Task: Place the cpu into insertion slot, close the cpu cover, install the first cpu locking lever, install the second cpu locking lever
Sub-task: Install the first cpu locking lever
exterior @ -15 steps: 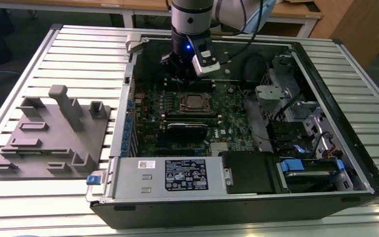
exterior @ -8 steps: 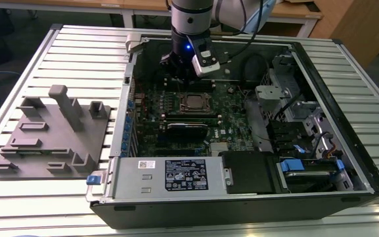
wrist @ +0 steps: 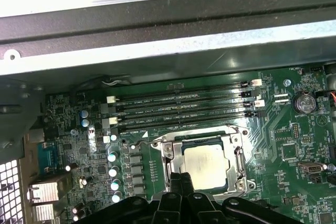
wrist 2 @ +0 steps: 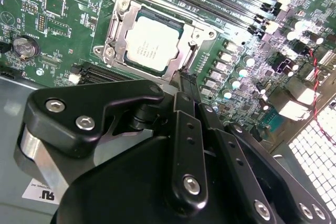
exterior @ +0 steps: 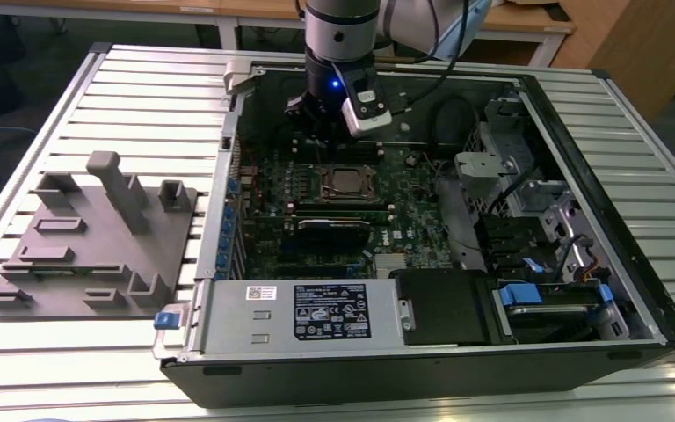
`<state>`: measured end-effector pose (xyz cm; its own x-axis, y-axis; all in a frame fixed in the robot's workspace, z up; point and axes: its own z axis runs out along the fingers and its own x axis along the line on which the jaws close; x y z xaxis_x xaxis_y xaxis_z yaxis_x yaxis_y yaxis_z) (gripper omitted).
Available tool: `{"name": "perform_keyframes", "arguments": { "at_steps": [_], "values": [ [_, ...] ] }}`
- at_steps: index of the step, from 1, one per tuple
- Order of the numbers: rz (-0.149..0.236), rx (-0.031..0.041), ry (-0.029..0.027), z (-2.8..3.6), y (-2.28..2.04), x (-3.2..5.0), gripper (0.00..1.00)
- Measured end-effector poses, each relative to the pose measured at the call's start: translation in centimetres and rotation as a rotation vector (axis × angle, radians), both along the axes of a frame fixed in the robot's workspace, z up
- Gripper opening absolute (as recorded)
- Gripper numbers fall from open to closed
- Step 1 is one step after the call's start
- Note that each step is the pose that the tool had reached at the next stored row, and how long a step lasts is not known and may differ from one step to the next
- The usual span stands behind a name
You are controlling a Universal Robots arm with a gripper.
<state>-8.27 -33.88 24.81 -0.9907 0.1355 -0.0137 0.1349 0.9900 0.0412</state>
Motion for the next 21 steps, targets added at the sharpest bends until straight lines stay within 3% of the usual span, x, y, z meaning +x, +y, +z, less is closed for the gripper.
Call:
{"name": "perform_keyframes", "arguments": {
  "at_steps": [21],
  "values": [
    [0.000, 0.0000, -0.0061, 0.00, 0.00, -1.10, 0.10]
  ]
}}
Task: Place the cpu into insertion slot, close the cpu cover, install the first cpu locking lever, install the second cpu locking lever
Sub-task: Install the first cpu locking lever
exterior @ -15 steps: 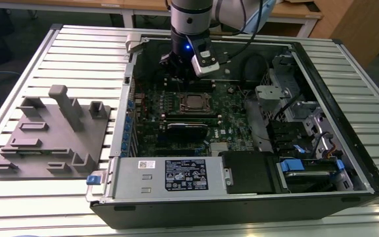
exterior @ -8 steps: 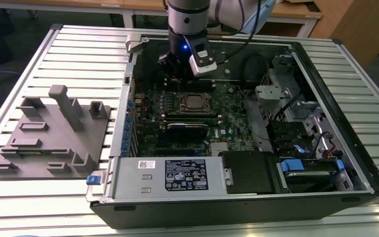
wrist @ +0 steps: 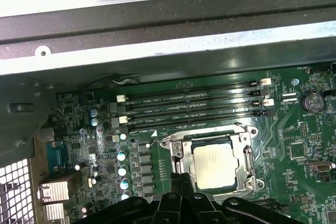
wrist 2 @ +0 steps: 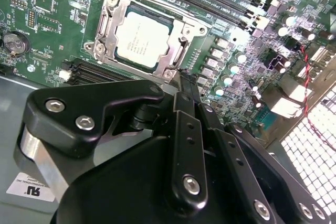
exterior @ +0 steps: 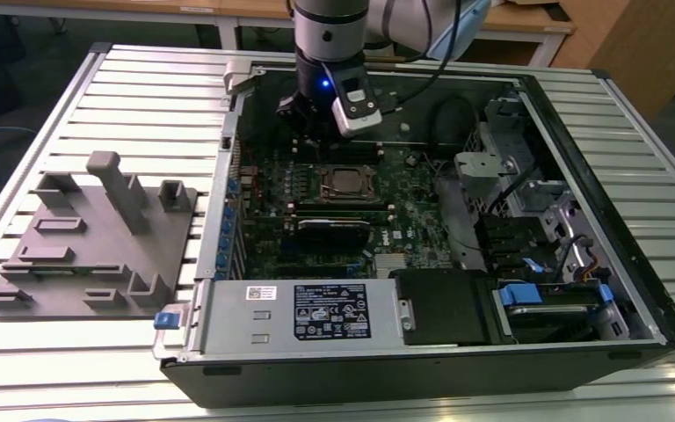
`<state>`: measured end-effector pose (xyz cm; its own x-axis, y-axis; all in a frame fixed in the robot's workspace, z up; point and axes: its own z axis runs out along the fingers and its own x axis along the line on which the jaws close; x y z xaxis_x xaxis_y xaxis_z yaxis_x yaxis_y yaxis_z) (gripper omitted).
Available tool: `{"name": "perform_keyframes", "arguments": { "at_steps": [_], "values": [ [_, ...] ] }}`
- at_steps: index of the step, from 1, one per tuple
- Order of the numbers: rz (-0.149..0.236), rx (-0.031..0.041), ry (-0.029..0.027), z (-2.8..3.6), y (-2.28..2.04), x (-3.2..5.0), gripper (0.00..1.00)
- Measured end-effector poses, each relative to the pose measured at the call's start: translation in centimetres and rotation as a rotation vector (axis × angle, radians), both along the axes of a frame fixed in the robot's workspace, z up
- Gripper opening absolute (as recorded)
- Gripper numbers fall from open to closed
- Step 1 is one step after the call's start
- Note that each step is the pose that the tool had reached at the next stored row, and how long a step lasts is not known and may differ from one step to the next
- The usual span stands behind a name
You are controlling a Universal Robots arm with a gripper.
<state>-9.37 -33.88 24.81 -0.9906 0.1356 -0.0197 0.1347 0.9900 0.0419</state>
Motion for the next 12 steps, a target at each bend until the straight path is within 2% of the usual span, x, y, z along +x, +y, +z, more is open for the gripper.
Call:
{"name": "perform_keyframes", "arguments": {
  "at_steps": [12],
  "values": [
    [0.000, 0.0001, 0.0000, 0.00, 0.00, -0.28, 0.10]
  ]
}}
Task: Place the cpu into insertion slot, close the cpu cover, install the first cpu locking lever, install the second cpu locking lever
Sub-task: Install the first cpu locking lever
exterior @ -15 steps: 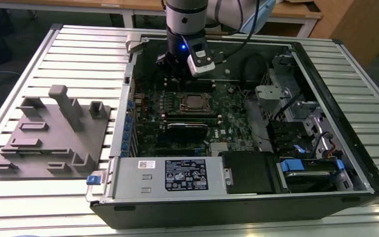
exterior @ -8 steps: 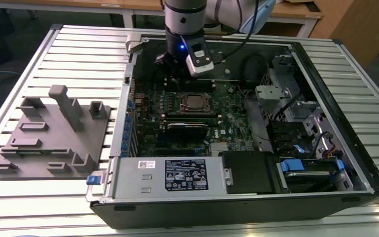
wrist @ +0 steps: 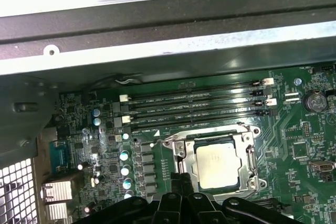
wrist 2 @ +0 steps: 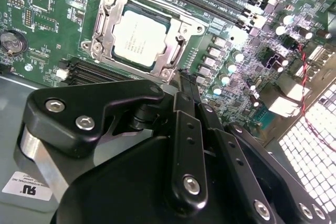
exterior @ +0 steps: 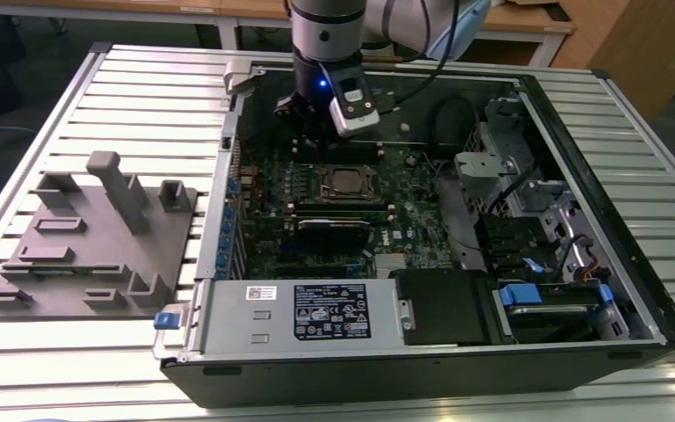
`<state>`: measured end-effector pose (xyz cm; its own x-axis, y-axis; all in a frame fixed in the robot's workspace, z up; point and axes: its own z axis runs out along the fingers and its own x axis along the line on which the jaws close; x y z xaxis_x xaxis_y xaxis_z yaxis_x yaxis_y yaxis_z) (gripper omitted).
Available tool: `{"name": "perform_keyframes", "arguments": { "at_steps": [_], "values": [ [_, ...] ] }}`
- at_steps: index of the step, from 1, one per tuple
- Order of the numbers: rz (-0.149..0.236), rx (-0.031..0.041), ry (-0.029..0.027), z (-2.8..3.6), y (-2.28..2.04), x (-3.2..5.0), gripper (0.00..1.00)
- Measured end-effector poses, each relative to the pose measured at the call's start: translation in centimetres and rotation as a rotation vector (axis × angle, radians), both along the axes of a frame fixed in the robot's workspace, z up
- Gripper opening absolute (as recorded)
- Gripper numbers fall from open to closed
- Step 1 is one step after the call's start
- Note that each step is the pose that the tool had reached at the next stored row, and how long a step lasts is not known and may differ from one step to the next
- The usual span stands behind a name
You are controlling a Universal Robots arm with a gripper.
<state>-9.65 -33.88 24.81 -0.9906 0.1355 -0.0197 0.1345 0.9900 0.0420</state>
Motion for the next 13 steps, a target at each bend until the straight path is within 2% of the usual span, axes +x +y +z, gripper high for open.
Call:
{"name": "perform_keyframes", "arguments": {
  "at_steps": [13],
  "values": [
    [0.000, 0.0000, 0.0000, 0.00, 0.00, -0.31, 0.10]
  ]
}}
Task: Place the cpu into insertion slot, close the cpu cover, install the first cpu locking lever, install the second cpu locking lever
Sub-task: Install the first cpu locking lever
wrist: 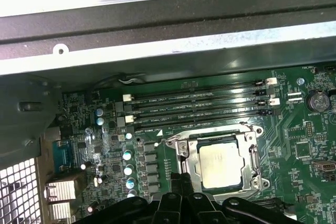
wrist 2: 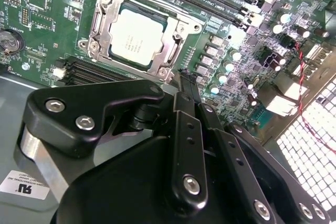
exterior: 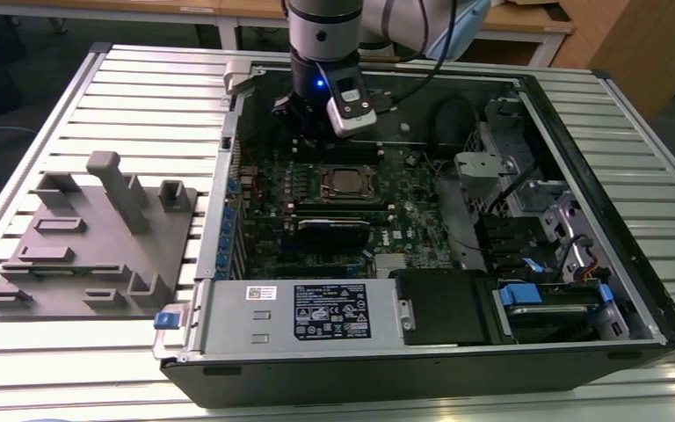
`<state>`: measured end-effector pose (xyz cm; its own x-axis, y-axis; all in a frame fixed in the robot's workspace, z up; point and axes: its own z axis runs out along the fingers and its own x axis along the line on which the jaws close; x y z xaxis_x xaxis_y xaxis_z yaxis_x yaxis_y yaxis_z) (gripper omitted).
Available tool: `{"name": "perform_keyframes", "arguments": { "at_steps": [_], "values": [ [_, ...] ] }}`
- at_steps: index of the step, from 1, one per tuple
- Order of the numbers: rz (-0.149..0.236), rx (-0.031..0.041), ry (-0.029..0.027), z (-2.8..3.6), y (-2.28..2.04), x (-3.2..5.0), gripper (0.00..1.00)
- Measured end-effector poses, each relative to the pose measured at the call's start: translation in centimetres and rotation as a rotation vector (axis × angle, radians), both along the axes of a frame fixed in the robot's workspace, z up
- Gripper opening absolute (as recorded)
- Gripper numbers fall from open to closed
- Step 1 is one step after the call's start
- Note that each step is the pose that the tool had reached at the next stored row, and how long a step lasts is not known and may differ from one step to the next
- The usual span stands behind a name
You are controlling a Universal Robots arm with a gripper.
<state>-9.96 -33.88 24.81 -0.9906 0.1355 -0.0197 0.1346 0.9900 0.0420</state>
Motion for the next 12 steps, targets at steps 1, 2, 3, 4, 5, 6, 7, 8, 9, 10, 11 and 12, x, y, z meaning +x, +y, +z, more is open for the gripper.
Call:
{"name": "perform_keyframes", "arguments": {
  "at_steps": [1, 2, 3, 4, 5, 6, 7, 8, 9, 10, 11, 12],
  "values": [
    [0.000, 0.0000, 0.0000, 0.00, 0.00, -0.02, 0.10],
    [0.000, 0.0000, 0.0000, 0.00, 0.00, -0.04, 0.10],
    [0.000, -0.0001, 0.0000, 0.00, 0.00, -0.06, 0.10],
    [0.000, -0.0001, 0.0000, 0.00, 0.00, -0.06, 0.10],
    [0.000, 0.0000, 0.0000, 0.00, 0.00, -0.06, 0.10],
    [0.000, 0.0000, 0.0000, 0.00, 0.00, -0.07, 0.10],
    [0.000, 0.0000, 0.0000, 0.00, 0.00, -0.07, 0.10],
    [0.000, -0.0001, 0.0000, 0.00, 0.00, -0.07, 0.10],
    [0.000, -0.0001, 0.0000, 0.00, 0.00, -0.08, 0.10],
    [0.000, -0.0001, 0.0000, 0.00, 0.00, -0.08, 0.10],
    [0.000, 0.0000, 0.0000, 0.00, 0.00, -0.08, 0.10],
    [0.000, 0.0000, 0.0000, 0.00, 0.00, -0.09, 0.10]
  ]
}}
